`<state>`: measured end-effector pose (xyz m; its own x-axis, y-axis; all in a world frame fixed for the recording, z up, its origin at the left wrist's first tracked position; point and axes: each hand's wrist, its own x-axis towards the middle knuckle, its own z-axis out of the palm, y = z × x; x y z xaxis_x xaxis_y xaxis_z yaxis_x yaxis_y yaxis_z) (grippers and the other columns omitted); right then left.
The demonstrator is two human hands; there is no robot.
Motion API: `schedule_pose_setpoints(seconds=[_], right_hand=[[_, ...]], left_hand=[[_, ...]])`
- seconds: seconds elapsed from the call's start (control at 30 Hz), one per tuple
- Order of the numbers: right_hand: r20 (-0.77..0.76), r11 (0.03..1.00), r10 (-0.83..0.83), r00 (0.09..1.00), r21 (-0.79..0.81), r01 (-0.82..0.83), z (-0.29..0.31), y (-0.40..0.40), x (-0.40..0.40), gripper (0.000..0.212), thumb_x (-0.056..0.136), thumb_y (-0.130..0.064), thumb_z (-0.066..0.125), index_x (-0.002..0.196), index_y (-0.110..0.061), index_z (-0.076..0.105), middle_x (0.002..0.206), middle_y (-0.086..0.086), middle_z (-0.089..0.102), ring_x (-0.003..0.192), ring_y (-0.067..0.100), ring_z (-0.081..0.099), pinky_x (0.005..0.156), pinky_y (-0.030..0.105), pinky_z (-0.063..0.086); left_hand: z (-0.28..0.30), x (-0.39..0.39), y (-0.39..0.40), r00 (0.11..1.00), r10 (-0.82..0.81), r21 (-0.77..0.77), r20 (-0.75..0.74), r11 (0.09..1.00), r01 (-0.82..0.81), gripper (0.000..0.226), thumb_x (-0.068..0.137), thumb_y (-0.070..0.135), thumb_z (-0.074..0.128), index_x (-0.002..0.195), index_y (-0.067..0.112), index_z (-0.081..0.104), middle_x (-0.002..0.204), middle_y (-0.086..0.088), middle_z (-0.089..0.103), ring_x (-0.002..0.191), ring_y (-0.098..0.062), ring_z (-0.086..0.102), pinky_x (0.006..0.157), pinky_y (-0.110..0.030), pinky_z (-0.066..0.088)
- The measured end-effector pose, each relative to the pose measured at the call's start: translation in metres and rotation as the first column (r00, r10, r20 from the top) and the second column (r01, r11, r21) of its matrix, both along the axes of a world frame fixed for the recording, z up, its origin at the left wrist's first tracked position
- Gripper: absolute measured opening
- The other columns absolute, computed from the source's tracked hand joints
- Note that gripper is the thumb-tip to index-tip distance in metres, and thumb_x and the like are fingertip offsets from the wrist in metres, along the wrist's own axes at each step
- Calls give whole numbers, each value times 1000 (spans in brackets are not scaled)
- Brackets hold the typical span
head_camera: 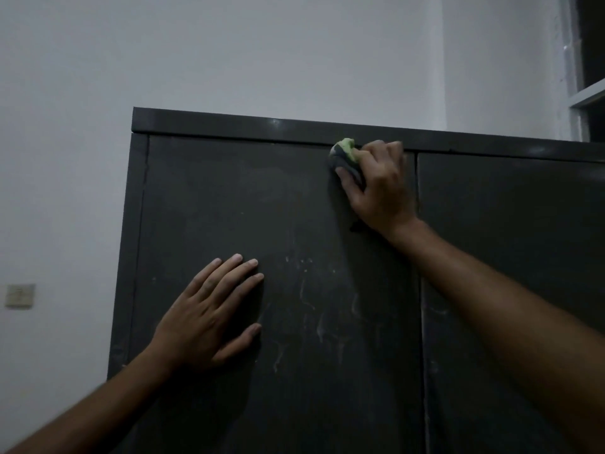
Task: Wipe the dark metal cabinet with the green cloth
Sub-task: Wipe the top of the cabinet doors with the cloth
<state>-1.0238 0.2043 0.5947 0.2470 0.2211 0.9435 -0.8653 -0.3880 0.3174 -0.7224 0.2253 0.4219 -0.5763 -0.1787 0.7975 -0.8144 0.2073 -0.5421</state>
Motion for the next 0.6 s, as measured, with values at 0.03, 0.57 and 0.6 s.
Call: schedule_pose_setpoints(seconds=[0.03, 0.57, 0.6], right_hand=[[51, 999, 30, 998, 23, -31, -10, 1, 18, 33, 96, -34, 58, 107, -4, 66, 99, 16, 59, 92, 36, 52, 81, 47, 43], [-625, 992, 93, 775, 127, -16, -67, 11, 38, 34, 97, -28, 61, 115, 0, 65, 102, 17, 60, 85, 29, 53, 75, 43, 48], [-633, 994, 77, 770, 112, -7, -54, 10, 30, 33, 96, -28, 62, 113, 0, 66, 102, 18, 60, 85, 30, 54, 76, 43, 49]], left_hand=[[0, 0, 1, 1000, -1, -1, -1, 1000, 1, 75, 94, 61, 44, 149, 11, 42, 158, -12, 35, 151, -27, 25, 123, -45, 19], [-2, 2, 0, 996, -81, -38, -42, 996, 79, 69, 92, 54, 52, 142, 7, 51, 152, -14, 45, 146, -27, 33, 123, -42, 21], [-2, 2, 0, 996, -80, -41, -44, 996, 78, 68, 92, 54, 52, 141, 7, 52, 151, -14, 46, 145, -27, 34, 123, -42, 21]])
